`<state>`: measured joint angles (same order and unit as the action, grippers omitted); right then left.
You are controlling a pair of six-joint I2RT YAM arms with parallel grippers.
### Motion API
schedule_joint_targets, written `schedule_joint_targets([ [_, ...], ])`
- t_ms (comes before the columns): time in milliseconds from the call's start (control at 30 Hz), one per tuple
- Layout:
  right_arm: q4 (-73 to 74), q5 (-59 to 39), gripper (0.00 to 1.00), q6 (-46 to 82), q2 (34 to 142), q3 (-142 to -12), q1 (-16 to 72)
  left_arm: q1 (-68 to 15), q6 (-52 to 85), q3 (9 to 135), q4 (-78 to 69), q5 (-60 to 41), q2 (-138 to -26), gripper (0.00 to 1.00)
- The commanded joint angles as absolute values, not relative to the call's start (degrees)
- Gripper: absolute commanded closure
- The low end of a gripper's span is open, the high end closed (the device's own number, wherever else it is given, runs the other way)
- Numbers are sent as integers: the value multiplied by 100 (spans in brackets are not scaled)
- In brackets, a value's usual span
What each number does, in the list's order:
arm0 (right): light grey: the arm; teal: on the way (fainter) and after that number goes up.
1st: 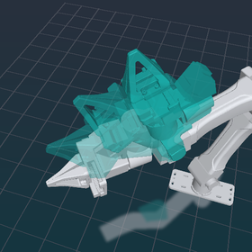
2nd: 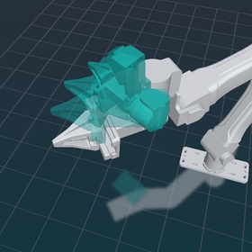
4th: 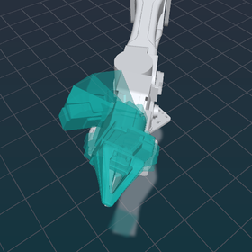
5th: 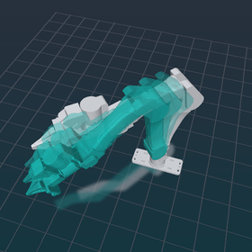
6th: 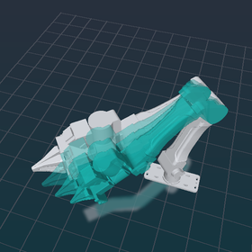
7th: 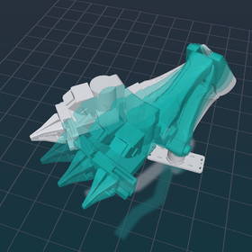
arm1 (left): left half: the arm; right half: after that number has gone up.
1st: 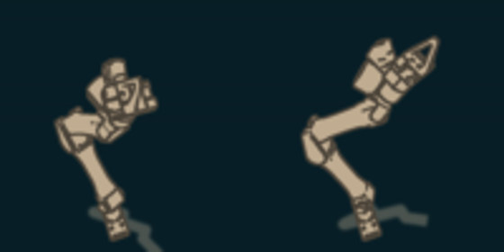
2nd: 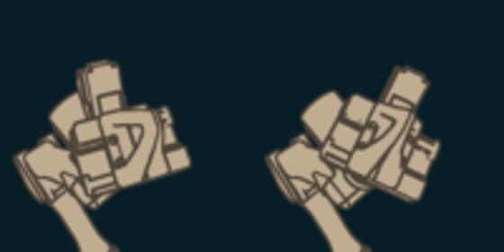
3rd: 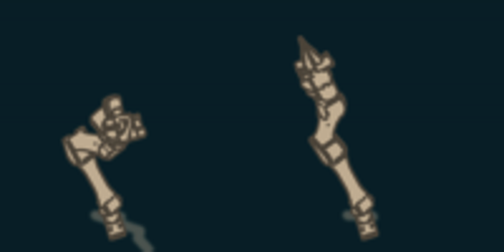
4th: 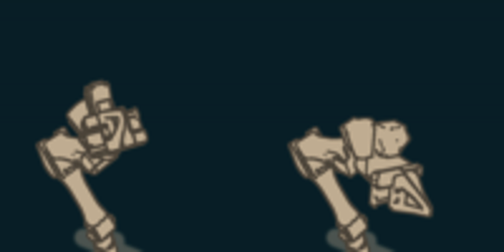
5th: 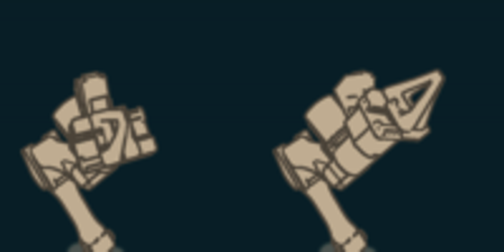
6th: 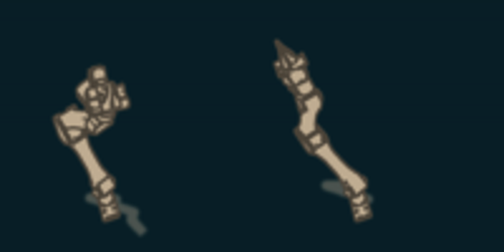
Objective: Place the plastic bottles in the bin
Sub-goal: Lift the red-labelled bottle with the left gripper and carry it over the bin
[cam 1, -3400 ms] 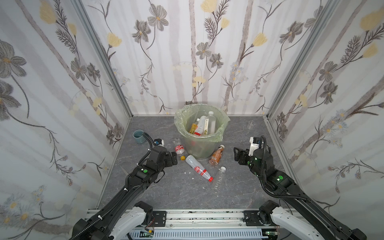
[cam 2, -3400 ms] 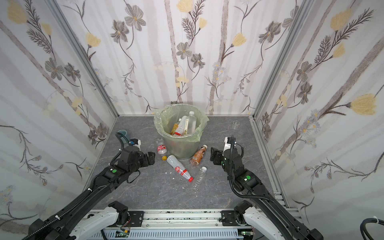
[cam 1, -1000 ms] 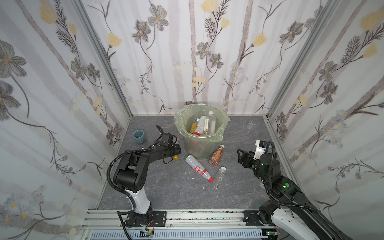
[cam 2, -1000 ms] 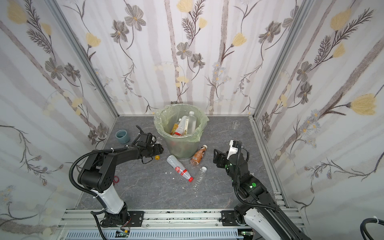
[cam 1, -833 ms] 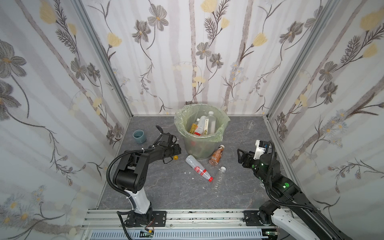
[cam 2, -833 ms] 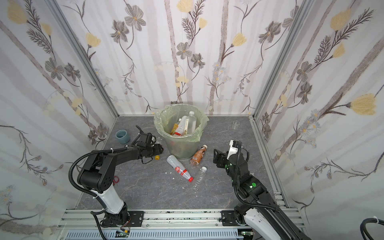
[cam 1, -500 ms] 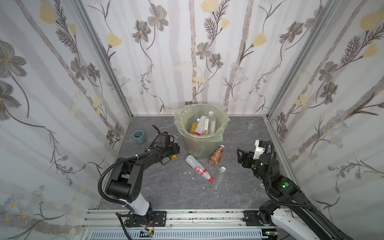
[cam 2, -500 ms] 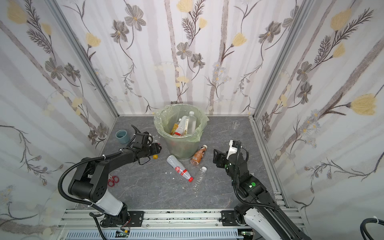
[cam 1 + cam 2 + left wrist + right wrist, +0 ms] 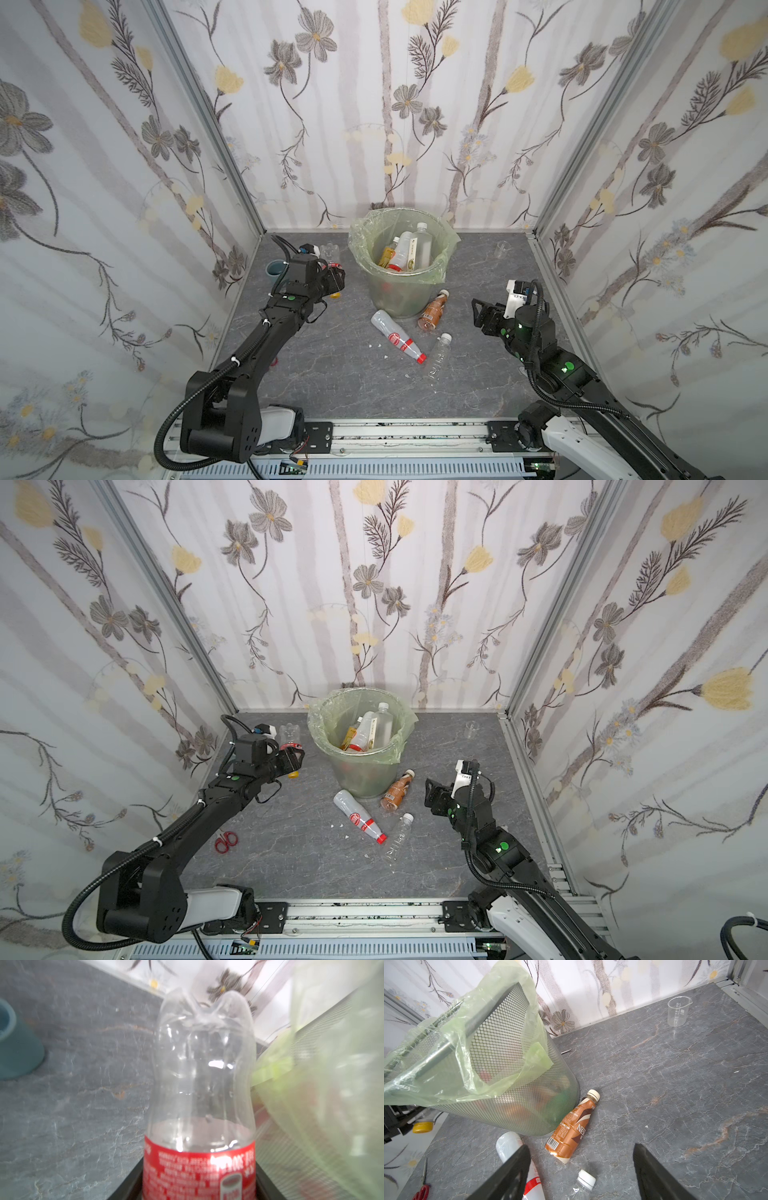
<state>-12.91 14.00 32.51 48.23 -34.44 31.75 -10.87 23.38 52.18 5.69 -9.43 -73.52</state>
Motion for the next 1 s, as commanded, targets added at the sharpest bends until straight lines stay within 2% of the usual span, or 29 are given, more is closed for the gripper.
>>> schedule_joint_targets([
  [0,-1081,1357,22,3317,4886,-3472,3168,-1072,2094,5537,877,-1037,-7051,46],
  [433,-1013,1318,22,3393,4818,-3251,3170,-1081,2429,6927,1354,-1696,-6486,48],
  [800,-1003,1282,22,3425,4740,-3210,3168,-1200,2868,7771,1336,-2580,-6915,48],
  [967,-1037,1279,22,3480,4643,-3202,3164,-1420,2828,8090,1315,-2550,-7189,47],
])
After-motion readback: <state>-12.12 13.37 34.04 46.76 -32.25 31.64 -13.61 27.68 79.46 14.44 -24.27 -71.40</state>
